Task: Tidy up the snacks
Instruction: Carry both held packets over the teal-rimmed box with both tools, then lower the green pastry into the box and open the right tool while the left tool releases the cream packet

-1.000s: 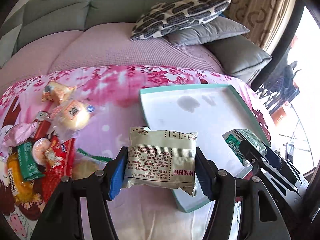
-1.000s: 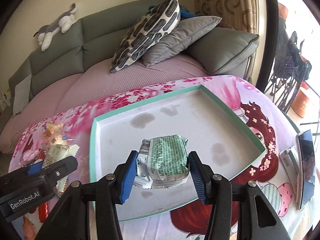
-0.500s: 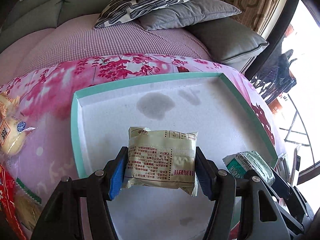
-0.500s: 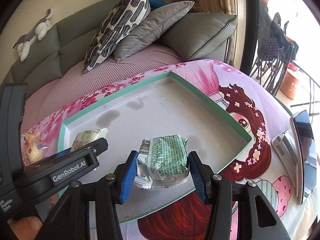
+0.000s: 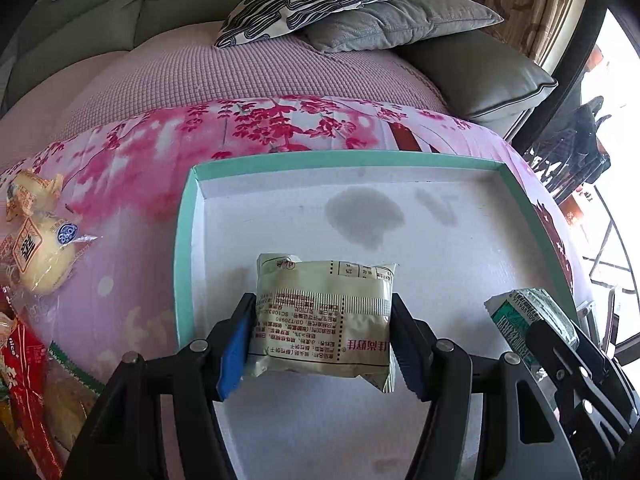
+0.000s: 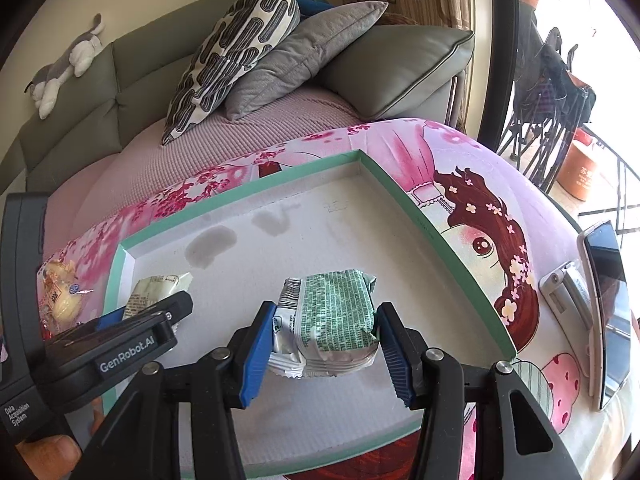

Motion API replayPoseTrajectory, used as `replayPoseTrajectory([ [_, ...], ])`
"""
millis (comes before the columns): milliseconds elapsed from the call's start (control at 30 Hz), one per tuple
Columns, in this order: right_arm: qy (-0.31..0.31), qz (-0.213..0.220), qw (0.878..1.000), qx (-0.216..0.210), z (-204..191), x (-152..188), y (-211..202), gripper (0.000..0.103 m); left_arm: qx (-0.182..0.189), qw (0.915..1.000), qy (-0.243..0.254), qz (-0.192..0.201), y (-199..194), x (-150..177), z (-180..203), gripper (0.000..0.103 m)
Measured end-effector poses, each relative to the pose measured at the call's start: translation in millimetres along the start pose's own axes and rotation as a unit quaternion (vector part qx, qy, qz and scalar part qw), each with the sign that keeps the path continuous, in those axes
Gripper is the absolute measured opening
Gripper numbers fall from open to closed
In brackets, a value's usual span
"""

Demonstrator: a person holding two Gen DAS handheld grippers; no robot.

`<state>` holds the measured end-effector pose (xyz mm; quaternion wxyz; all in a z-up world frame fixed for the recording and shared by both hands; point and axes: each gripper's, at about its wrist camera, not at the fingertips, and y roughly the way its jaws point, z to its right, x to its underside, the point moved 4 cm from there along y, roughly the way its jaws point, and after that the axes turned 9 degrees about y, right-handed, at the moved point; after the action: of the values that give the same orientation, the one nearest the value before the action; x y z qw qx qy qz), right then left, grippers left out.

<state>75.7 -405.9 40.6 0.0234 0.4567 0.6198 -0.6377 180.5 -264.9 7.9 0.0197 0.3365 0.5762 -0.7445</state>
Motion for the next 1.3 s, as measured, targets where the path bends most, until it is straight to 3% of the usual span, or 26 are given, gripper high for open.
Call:
replayPoseTrajectory([
  [300,-0.007,-0.002,1.000,0.000,-3,1,2,0.054,-0.034,0.9993,-0.015,-0.009,-23,35,-31,0.065],
  [667,-0.001,0.030,0.999,-0.014,-15,-3,1,0.054,-0.043,0.9987,-0.024,-0.009,-23,41,-41,0.067],
  [1000,-0.008,-0.024,1.000,0.000,-18,9,21,0.057,-0.047,0.9987,-0.007,-0.018,-21,41,-38,0.072],
  [1200,-0.014,-0.044,0.999,0.017,-16,15,28,0.070,-0.051,0.9985,-0.003,-0.020,-22,42,-39,0.074],
  [1300,-0.021,-0.045,0.999,0.017,-19,16,28,0.079,-0.034,0.9993,-0.005,-0.013,-24,41,-37,0.083],
])
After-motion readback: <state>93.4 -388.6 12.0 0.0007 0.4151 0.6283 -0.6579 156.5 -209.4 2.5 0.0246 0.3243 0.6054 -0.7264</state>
